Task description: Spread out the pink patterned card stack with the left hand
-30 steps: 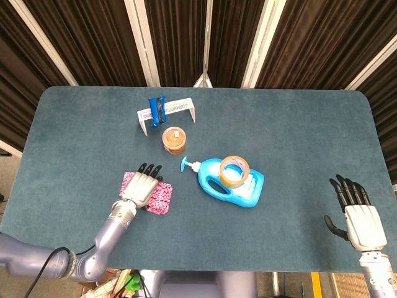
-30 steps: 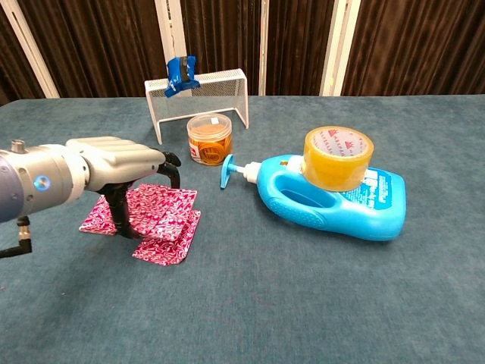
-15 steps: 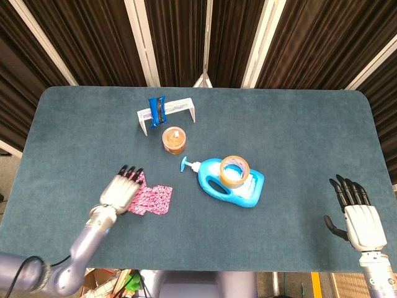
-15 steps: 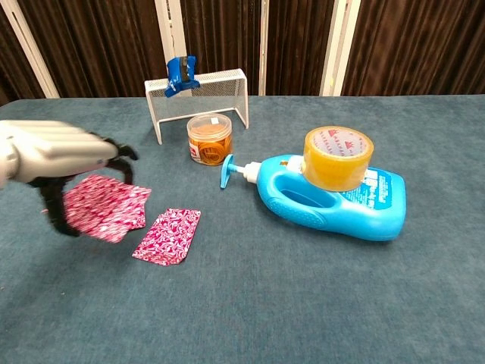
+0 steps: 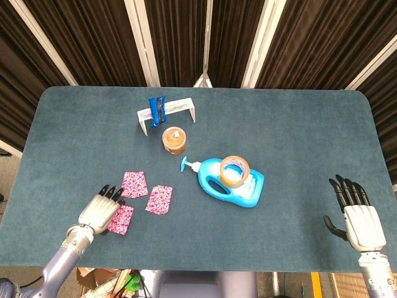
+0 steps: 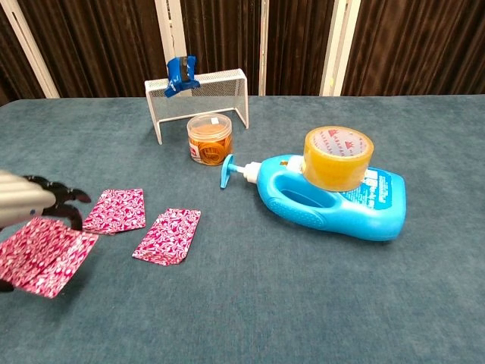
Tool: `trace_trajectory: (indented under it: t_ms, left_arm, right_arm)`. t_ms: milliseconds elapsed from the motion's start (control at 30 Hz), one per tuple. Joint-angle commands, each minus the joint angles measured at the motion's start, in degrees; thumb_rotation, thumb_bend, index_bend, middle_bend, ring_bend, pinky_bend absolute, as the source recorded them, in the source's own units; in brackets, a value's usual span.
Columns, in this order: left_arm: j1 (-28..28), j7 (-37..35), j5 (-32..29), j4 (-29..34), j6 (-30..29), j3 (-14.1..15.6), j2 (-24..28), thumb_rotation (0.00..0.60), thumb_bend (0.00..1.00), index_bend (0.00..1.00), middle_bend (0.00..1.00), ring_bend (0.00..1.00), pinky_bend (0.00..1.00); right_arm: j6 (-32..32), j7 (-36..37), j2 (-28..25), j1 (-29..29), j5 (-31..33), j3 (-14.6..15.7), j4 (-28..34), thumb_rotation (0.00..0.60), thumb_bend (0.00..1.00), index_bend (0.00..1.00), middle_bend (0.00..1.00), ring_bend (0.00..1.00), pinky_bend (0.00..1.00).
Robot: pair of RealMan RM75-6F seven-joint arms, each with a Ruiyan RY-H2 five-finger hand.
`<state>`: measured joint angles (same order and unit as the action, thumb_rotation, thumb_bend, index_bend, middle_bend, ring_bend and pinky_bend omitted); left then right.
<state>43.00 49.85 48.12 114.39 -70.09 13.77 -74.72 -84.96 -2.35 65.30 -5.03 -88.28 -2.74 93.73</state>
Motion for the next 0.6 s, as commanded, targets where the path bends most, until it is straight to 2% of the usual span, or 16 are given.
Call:
trace_trajectory:
  t_ms: [33,267,400,600]
  left_arm:
    - [-0.77,-0.33,0.51,-1.22,0.61,0.27,-1.13,0.600,0.41,0.44,0.00,0.00,0.00]
    - [-1.78,0.59,-0.42,-3.48,1.39,-0.38,-3.60,0.600,0.29,0.29,0.00,0.00,0.00]
    - [-1.72,1.66,-2.14,-3.13,2.04,-0.73,-3.82,0.600,0.25,0.17,0.00,0.00,0.00]
    - [-1.44,3.25,-4.14,-2.19,2.15,-1.26,-3.60,0.600,0.21,0.08,0.00,0.00,0.00]
  right_arm:
    - [0.00,-0.03,0.03,0.00,0.04,-0.03,-0.02,0.600,0.36,0.00,0.00,0.00,0.09]
    - [0.07,0.26,-0.08,-0.05,0.06,-0.08,-0.11,0.600,0.36,0.00,0.00,0.00,0.09]
    - [0.11,0.34,-0.14,-0.07,0.05,-0.08,-0.10,0.600,0.36,0.00,0.00,0.00,0.09]
    - [0.10,0.25,-0.12,-0.07,-0.03,-0.05,-0.06,0.600,0.36,0.00,0.00,0.00,0.09]
